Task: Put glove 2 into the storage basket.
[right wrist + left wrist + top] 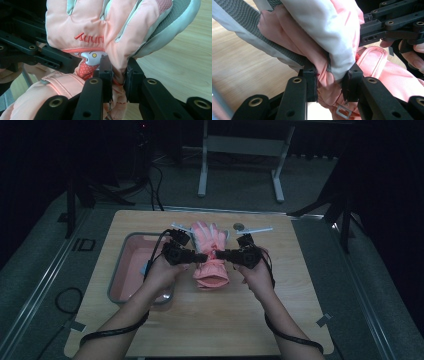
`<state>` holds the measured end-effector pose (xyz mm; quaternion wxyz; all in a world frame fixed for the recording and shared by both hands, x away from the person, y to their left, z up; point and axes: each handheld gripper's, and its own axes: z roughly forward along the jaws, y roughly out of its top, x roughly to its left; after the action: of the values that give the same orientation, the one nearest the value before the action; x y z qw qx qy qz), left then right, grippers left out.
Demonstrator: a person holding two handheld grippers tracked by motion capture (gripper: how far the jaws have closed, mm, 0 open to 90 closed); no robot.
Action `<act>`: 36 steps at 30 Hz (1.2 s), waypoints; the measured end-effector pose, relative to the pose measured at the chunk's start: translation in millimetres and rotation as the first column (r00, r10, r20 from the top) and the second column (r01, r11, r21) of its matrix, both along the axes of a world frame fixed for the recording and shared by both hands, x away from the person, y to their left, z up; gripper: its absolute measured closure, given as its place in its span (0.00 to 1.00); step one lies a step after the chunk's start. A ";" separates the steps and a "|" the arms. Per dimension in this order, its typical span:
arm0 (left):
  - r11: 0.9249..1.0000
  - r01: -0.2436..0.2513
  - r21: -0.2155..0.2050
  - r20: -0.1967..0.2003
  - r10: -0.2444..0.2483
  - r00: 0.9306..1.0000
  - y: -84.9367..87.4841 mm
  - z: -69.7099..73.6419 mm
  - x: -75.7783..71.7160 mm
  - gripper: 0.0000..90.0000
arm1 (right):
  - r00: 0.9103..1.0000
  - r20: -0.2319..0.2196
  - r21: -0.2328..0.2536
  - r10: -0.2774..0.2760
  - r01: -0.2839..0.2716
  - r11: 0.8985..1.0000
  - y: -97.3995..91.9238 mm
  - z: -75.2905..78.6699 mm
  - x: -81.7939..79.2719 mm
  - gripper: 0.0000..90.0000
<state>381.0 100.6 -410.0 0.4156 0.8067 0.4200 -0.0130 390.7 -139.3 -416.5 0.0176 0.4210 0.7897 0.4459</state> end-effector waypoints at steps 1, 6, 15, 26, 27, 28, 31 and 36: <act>1.000 -0.002 0.000 0.002 0.002 1.000 3.1 1.3 -0.1 0.78 | 1.000 -0.001 0.001 0.003 -0.003 1.000 3.1 1.3 0.3 0.87; 1.000 -0.014 0.001 0.007 0.014 1.000 20.6 7.3 -2.1 0.78 | 1.000 0.007 0.002 0.022 -0.022 1.000 20.3 6.6 2.1 0.87; 0.999 -0.039 0.019 0.018 0.039 0.999 55.5 22.5 -6.4 0.78 | 0.998 0.022 0.010 0.060 -0.061 0.998 55.1 18.6 5.4 0.87; 0.995 -0.080 0.062 0.022 0.079 0.997 110.8 33.1 -13.6 0.78 | 0.994 0.015 0.056 0.106 -0.107 0.993 111.1 20.4 9.4 0.87; 0.994 -0.084 0.067 0.022 0.083 0.996 116.1 33.1 -13.7 0.78 | 0.994 0.011 0.067 0.107 -0.107 0.992 116.4 19.0 9.7 0.87; 0.993 -0.090 0.071 0.016 0.089 0.996 121.3 32.6 -13.4 0.78 | 0.994 0.010 0.073 0.107 -0.107 0.992 122.0 17.6 10.1 0.87; 0.991 -0.103 0.086 -0.001 0.103 0.995 136.5 28.5 -12.0 0.78 | 0.995 0.005 0.072 0.100 -0.100 0.992 140.7 12.2 10.7 0.87; 0.990 -0.102 0.097 -0.029 0.105 0.994 158.1 14.5 -11.2 0.78 | 0.994 -0.020 0.068 0.103 -0.102 0.992 165.6 -1.8 11.5 0.87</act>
<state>369.8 258.7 -395.6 0.3694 0.8024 0.4685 0.0149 402.2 26.3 -418.3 -0.0287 0.3854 0.7951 0.4674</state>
